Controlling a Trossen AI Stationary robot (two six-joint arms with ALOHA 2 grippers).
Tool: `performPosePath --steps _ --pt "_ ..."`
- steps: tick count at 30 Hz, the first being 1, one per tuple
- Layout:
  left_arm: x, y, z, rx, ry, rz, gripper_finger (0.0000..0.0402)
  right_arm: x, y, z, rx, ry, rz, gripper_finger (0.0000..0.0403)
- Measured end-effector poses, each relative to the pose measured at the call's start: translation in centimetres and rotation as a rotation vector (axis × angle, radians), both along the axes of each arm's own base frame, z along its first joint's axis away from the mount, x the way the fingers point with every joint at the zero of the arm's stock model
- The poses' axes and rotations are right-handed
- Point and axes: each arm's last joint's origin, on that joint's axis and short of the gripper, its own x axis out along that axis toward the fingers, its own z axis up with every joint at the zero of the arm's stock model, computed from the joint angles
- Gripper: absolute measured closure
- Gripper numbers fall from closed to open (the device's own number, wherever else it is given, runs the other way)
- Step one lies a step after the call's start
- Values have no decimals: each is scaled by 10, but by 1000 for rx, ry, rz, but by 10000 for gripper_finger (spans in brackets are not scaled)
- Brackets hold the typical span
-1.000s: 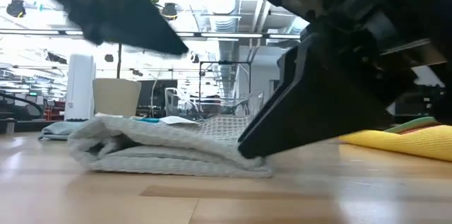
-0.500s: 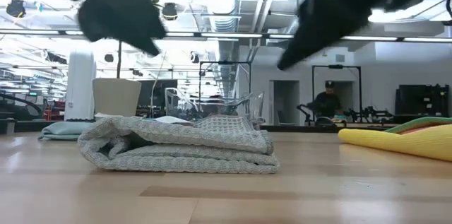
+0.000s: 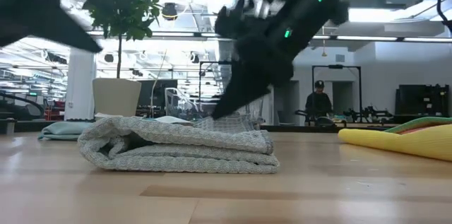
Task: Fold microfiber towels
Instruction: Stack the folded gray microfiber cloth on top of the folded light blue microfiber cloth
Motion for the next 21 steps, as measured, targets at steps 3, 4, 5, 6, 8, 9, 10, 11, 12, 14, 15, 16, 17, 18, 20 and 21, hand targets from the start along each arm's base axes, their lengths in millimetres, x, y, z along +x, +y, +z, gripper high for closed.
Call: performPosePath --steps 3,4,5,6,8,9,10,11,12,14,15,16,17,18,20,21 --pt "1 -6 -20 2 22 30 154 4 -15 -8 48 27 1 132" --pt "2 -7 -27 3 28 37 154 5 -19 -13 66 49 4 132" --pt "3 -8 -33 3 35 42 154 4 -23 -17 77 74 4 132" --pt "5 -8 -39 7 47 47 154 4 -25 -21 87 87 4 132" --pt "7 -8 -50 15 66 61 154 6 -27 -25 106 96 10 132" --pt "8 -8 -54 15 69 67 154 6 -28 -25 112 102 11 132" --pt "8 -8 -57 16 76 70 154 6 -29 -25 121 105 11 132" --pt "9 -8 -59 13 82 69 154 6 -28 -30 124 113 12 132" --pt "11 -8 -60 7 78 71 154 7 -25 -33 126 114 10 132" --pt "12 -8 -60 2 76 65 154 6 -20 -33 120 110 10 136" --pt "12 -9 -60 1 73 64 154 6 -17 -35 115 115 14 142" --pt "12 -9 -60 1 68 65 154 6 -14 -40 113 121 19 149" --pt "12 -9 -60 1 66 65 154 8 -10 -42 113 110 26 158" --pt "12 -9 -60 1 65 65 154 8 -7 -43 102 105 26 168" --pt "13 -9 -60 -2 62 65 154 7 -3 -46 86 110 27 193" --pt "13 -9 -60 -1 63 63 154 7 -1 -47 83 109 29 208"
